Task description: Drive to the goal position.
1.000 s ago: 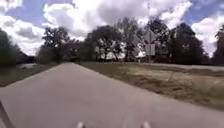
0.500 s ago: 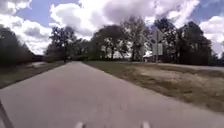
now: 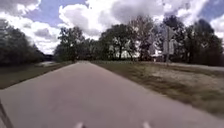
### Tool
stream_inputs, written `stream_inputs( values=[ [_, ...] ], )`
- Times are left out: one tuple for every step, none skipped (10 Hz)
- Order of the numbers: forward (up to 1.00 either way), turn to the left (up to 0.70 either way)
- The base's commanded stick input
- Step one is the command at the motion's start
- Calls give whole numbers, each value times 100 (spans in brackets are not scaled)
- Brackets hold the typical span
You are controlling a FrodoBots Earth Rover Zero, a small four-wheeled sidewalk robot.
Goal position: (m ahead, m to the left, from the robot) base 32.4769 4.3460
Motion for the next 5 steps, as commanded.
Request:
stream_inputs(
  values=[
    [100, 27],
    [100, 27],
    [100, 27],
    [100, 27],
    [100, 27]
  ],
)
